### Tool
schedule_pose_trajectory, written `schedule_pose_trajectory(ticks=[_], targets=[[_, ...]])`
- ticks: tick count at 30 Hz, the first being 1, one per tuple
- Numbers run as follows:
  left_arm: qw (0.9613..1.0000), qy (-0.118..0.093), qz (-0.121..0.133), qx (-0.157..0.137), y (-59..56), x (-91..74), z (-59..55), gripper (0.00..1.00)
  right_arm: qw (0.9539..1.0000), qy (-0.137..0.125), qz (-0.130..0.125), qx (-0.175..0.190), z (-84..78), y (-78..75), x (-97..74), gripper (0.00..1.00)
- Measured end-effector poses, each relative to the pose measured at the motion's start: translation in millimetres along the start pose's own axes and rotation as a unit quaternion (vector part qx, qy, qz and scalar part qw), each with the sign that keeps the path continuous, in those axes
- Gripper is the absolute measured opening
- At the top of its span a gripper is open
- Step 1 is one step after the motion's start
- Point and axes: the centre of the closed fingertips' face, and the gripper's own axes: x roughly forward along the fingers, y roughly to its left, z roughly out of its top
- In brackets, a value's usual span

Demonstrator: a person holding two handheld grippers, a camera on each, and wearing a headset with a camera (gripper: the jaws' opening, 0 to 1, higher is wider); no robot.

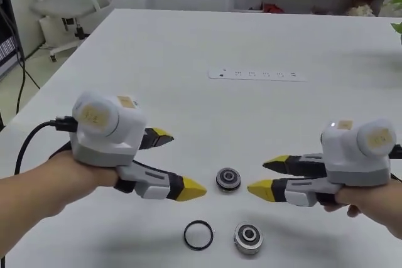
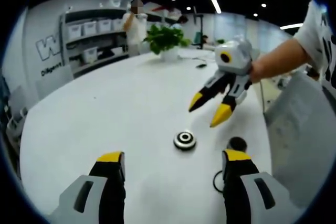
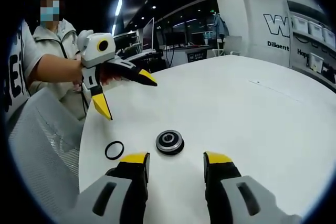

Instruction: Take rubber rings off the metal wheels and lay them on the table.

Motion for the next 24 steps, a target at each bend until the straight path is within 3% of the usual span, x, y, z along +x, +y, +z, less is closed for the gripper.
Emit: schedule_pose_trajectory(ticks=[24], targets=[[0.9999,0.013,-0.007,-0.002,3.7,19.0,-9.0,0.74,0.9999,0.007,-0.008,-0.006,-5.8,-4.5,8.8,0.38]])
